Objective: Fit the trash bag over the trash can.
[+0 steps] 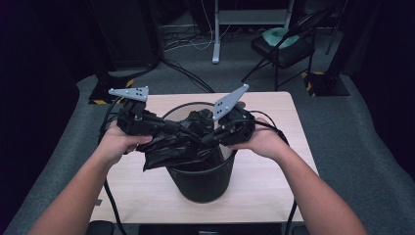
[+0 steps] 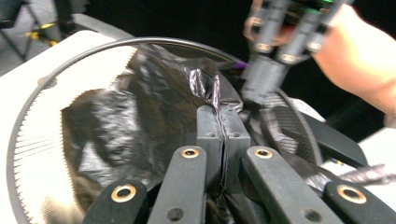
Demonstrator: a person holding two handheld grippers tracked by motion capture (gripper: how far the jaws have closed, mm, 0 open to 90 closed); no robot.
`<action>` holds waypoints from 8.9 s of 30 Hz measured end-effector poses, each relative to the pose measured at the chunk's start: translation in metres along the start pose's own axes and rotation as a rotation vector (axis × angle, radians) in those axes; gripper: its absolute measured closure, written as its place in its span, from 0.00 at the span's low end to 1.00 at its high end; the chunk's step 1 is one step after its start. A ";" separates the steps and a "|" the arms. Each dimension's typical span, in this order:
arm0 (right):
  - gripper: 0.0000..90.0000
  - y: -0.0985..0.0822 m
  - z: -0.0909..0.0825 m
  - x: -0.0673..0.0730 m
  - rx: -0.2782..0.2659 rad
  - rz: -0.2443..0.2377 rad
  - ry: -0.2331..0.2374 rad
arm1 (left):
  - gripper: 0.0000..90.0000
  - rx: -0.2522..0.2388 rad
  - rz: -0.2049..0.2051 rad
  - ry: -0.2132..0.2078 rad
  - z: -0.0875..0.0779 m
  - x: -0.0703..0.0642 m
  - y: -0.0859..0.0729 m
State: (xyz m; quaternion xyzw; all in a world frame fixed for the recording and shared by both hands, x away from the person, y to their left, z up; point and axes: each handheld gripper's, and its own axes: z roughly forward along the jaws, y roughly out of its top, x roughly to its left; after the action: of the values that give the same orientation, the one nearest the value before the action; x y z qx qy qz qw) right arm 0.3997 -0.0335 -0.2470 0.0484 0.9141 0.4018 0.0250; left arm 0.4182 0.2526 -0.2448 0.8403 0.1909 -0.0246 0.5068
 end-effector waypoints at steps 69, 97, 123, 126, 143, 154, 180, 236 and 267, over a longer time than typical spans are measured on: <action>0.99 -0.014 0.015 0.069 0.109 -0.134 0.032 | 0.99 0.016 -0.130 0.295 -0.023 0.041 -0.060; 0.99 -0.043 0.027 0.040 0.141 -0.040 -0.017 | 0.99 -0.017 -0.166 0.387 -0.016 0.066 -0.060; 0.66 -0.026 -0.043 0.032 -0.052 0.067 -0.090 | 0.51 -0.028 -0.087 0.403 -0.030 0.021 -0.041; 0.64 -0.026 -0.044 0.020 -0.063 0.103 -0.133 | 0.49 -0.014 -0.073 0.389 -0.026 0.013 -0.043; 0.55 -0.024 -0.014 -0.010 -0.035 0.197 -0.150 | 0.40 0.003 -0.080 0.333 -0.007 -0.013 -0.069; 0.91 -0.026 -0.012 0.004 -0.079 0.150 -0.152 | 0.40 -0.001 -0.058 0.278 0.007 -0.032 -0.081; 0.93 -0.023 -0.007 0.008 -0.095 0.141 -0.150 | 0.36 -0.016 0.036 0.118 0.026 -0.074 -0.069; 0.94 -0.028 -0.001 -0.001 -0.089 0.194 -0.120 | 0.49 0.106 0.173 0.123 0.095 -0.082 -0.066; 0.94 -0.032 -0.031 -0.006 -0.118 0.213 -0.183 | 1.00 0.111 0.219 0.258 0.047 -0.065 -0.078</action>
State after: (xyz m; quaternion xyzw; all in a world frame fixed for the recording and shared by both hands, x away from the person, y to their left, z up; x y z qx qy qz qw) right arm 0.4009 -0.0787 -0.2495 0.1800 0.8726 0.4489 0.0683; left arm 0.3386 0.2249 -0.3182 0.8790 0.1599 0.1283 0.4306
